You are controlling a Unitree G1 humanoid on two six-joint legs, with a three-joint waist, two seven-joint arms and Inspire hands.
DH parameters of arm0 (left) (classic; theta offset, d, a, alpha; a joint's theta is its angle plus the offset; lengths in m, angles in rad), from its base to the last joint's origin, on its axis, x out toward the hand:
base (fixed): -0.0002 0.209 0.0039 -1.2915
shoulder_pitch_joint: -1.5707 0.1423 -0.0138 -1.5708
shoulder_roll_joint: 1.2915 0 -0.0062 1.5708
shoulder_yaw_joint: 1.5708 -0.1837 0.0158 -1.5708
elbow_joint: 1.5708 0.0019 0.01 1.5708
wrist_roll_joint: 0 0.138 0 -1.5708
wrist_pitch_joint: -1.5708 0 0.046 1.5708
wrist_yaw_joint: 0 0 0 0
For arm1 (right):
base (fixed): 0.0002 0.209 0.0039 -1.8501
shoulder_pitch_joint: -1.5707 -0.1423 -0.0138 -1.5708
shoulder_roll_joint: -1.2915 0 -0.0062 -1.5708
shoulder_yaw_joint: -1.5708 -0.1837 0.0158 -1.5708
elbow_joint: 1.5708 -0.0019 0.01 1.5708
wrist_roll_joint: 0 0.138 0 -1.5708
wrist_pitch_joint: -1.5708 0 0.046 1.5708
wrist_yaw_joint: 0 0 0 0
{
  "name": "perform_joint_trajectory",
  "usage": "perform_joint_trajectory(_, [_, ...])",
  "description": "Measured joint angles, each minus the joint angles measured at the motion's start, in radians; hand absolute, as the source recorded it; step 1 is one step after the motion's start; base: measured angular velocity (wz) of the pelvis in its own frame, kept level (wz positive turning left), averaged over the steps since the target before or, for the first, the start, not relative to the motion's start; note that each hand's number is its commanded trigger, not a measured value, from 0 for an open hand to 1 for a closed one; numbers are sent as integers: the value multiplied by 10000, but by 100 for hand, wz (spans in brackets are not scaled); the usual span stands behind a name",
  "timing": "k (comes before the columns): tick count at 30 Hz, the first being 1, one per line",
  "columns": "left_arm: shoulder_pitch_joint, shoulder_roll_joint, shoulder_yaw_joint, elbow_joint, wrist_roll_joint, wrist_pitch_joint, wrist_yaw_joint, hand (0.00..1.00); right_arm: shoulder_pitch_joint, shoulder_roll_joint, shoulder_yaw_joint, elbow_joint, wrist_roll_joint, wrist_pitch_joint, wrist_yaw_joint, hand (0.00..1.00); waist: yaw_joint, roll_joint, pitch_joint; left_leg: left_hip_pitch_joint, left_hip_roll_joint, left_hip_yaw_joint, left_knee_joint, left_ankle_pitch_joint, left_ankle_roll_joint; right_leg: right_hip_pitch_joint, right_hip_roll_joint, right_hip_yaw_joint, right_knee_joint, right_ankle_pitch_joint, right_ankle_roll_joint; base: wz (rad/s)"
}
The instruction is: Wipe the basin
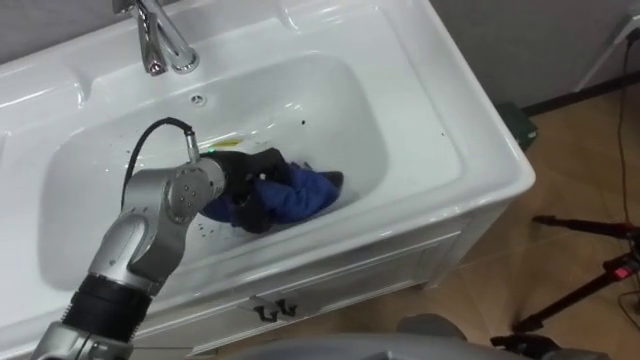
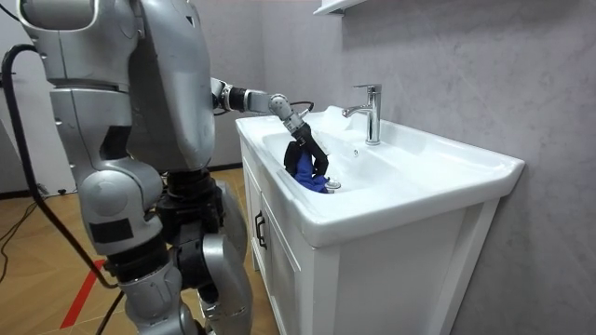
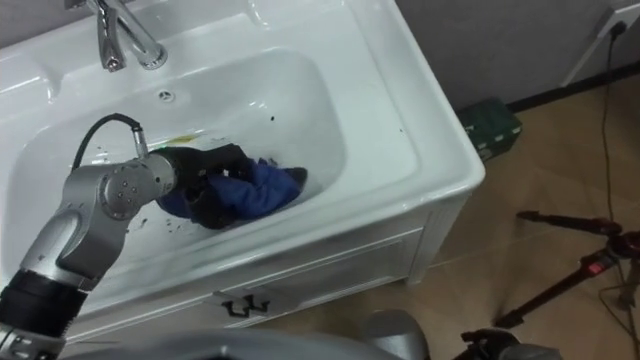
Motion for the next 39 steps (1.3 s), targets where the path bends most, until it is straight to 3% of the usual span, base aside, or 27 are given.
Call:
perform_joint_trajectory(10, [120, 44, 320, -325, 57, -3, -713, 100, -5, -3, -11, 0, 109, 85, 25, 0, 221, 32, -18, 23, -38, -15, -35, 0, 0, 11, 2, 141, 22, 16, 23, -4])
perform_joint_trajectory(16, [564, 46, 756, -312, 452, 185, -966, 100, -48, -17, -47, -45, -92, 280, 38, 0, 295, -7, -25, 67, -59, -18, -152, -7, -8, 18, 1, 129, 19, 19, 27, 1])
perform_joint_trajectory(20, [869, 49, 1082, -279, 763, 567, -978, 100, -8, -29, -140, -292, -109, 469, 35, 0, 309, 8, -35, 199, -69, -11, -313, -24, -36, 62, 3, 109, -15, 21, 31, 0])
perform_joint_trajectory(25, [927, 59, 1262, 392, 971, 1068, -1068, 100, 17, -93, -393, -443, -99, 676, 29, 0, 318, 210, -158, 383, -60, 23, -314, -31, -45, 247, 49, 170, -181, 54, 66, -6])
perform_joint_trajectory(32, [1039, 79, 1449, 672, 1229, 1659, -1398, 100, 123, -90, -415, -785, -539, 764, 86, 0, 329, 385, -111, 736, -95, 55, -723, -29, -47, 396, 70, 177, -263, 51, 77, -1])
perform_joint_trajectory(39, [1219, 244, 1664, 1333, 2480, 2264, -1523, 100, 122, -121, -1146, -790, -886, 1154, 132, 0, 311, 381, -102, 1109, -131, 142, -1212, -23, -51, 500, 113, 317, -260, 47, 87, -8])
